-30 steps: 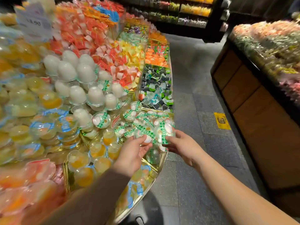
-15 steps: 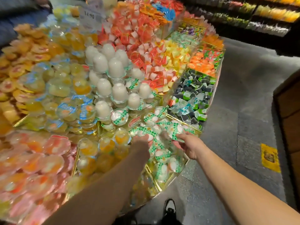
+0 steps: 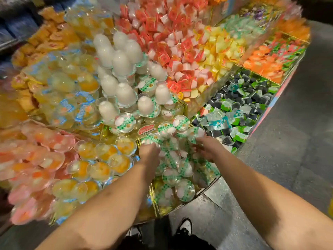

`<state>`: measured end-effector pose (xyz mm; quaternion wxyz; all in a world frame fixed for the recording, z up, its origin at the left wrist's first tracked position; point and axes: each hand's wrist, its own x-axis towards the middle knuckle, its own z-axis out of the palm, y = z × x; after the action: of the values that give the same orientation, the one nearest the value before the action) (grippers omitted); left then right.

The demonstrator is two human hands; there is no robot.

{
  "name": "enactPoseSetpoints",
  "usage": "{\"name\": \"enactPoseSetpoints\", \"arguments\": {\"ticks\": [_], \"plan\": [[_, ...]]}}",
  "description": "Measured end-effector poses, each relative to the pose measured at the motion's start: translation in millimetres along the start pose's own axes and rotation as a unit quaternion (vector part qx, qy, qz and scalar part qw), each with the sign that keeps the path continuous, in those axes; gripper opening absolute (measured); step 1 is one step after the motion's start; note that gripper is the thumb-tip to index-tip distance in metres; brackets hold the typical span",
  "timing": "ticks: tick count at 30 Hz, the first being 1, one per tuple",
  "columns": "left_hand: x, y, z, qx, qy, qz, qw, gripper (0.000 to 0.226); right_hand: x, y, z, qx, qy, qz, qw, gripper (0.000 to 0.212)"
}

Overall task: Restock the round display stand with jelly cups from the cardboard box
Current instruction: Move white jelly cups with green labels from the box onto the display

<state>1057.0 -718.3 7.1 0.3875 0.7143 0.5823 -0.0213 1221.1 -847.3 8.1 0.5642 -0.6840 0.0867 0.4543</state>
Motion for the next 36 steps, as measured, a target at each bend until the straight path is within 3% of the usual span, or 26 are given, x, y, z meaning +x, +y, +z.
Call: {"name": "enactPoseSetpoints", "arguments": {"ticks": [1, 2, 3, 5, 7, 9, 12, 15, 21, 28, 30, 33, 36], "plan": [[1, 3, 3, -0.018, -0.025, -0.028, 0.999, 0.036, 4, 0, 1, 0.001, -0.004, 0.006, 1.0, 0.009], [0, 6, 1, -0.103, -0.012, -0.095, 0.99, 0.039, 9, 0, 3, 0.006, -0.011, 0.012, 1.0, 0.009], [11, 6, 3, -0.155, -0.025, -0.111, 0.981, 0.034, 11, 0, 4, 0.007, -0.02, 0.016, 1.0, 0.01], [16, 8, 6, -0.139, 0.014, -0.097, 0.985, 0.033, 18, 1, 5, 0.007, -0.029, 0.012, 0.999, 0.012], [23, 5, 7, -0.268, 0.031, -0.138, 0.953, 0.033, 24, 3, 6, -0.002, -0.033, 0.001, 0.999, 0.019], [40, -1, 22, -0.372, 0.059, -0.17, 0.911, 0.046, 29, 5, 6, -0.014, -0.035, -0.006, 0.999, 0.023], [61, -12, 34, -0.413, 0.073, -0.154, 0.895, 0.068, 33, 9, 5, -0.049, -0.031, -0.019, 0.998, 0.024], [42, 3, 25, -0.479, 0.065, -0.141, 0.864, 0.038, 33, 11, 3, -0.091, -0.026, -0.042, 0.995, 0.031], [34, 8, 20, -0.505, 0.049, -0.133, 0.851, 0.025, 29, 10, -4, -0.164, 0.001, -0.062, 0.984, 0.034], [33, 4, 19, -0.501, 0.003, -0.164, 0.85, 0.057, 29, 7, -6, -0.216, 0.002, -0.057, 0.975, 0.056], [25, 8, 14, -0.501, -0.011, -0.169, 0.848, 0.047, 25, 3, -10, -0.219, 0.003, -0.049, 0.975, 0.074], [7, 10, 2, -0.476, -0.001, -0.177, 0.862, 0.01, 15, -3, -15, -0.242, 0.027, -0.057, 0.968, 0.08], [-16, 9, -16, -0.455, -0.052, -0.157, 0.875, 0.013, -5, -15, -14, -0.233, 0.082, -0.109, 0.963, 0.068]]}}
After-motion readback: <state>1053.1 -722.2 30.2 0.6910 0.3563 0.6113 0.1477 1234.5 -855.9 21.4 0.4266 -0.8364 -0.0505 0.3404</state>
